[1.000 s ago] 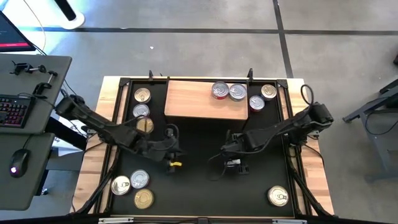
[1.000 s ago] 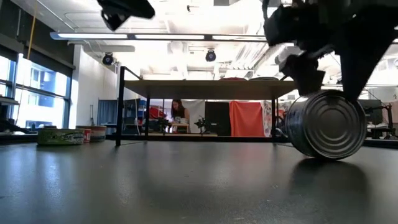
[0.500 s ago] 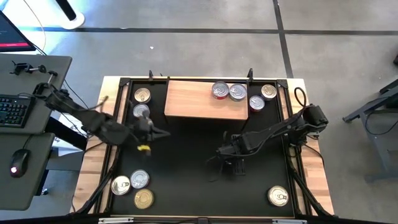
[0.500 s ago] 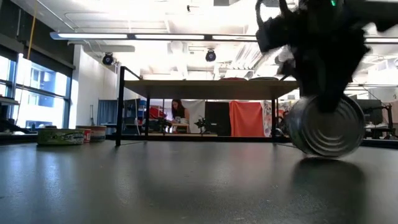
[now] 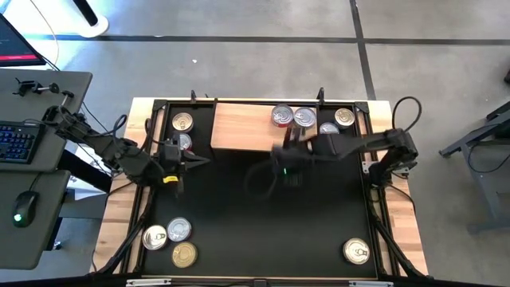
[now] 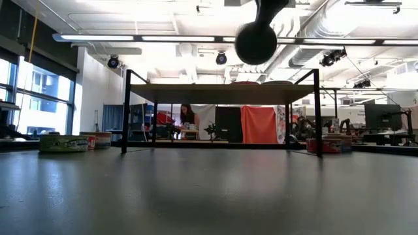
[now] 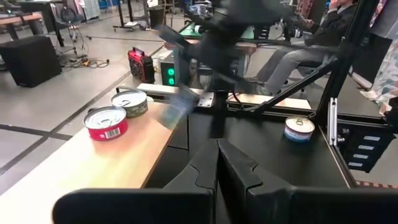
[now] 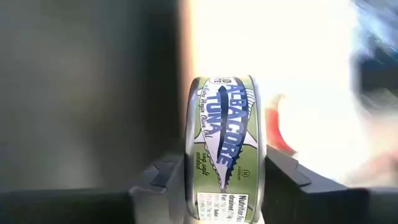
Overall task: Stack canned seafood by type on shelf
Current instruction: Stack the green tuna can on top of the green tuna can on the shelf
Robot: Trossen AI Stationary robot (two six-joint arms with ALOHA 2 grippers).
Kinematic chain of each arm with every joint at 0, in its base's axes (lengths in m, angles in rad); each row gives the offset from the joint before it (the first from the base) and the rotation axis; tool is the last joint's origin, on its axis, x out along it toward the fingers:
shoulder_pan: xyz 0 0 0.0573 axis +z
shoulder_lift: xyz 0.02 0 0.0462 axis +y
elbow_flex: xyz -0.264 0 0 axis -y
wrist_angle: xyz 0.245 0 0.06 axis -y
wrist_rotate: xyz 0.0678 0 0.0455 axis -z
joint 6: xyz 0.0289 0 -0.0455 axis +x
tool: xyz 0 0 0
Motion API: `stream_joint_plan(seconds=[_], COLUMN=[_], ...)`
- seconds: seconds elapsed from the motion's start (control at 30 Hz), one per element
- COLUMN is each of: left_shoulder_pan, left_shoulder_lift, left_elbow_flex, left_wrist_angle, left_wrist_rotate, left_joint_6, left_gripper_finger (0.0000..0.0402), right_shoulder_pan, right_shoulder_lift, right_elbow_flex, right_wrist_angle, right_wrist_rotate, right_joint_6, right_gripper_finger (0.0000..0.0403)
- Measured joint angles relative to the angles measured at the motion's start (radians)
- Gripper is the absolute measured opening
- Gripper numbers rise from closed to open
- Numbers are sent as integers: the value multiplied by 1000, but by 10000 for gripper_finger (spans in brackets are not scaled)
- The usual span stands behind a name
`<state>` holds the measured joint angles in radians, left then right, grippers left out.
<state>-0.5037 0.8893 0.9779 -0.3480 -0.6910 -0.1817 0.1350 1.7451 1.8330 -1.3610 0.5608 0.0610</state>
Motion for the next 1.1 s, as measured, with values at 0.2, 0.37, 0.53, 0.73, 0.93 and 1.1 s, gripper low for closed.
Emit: stream_joint_plan(seconds=[0.2,0.37,0.53,0.73,0.93,1.1], left_shoulder_pan=[-1,11,27,27,27,27], left_shoulder_lift=[0,0,0,0,0,0], left_elbow_flex=[0,0,0,0,0,1], left_wrist_angle=[0,0,1,1,0,-5], left_wrist_rotate=[2,1,0,0,0,0], left_joint_6=[-24,-24,-26,-26,-27,-26], left_gripper_finger=[0,0,0,0,0,0], right_shoulder_pan=[-150,-232,-302,-332,-348,-372], right_shoulder_lift=[0,-5,-3,-3,-3,-3], right_elbow_flex=[57,38,-18,-82,-114,-114], right_wrist_angle=[-212,-209,-206,-132,-57,-53], right_wrist_rotate=[191,224,223,206,184,176], right_joint_6=[71,39,-14,-85,-169,-172], right_gripper_finger=[132,123,149,148,142,149])
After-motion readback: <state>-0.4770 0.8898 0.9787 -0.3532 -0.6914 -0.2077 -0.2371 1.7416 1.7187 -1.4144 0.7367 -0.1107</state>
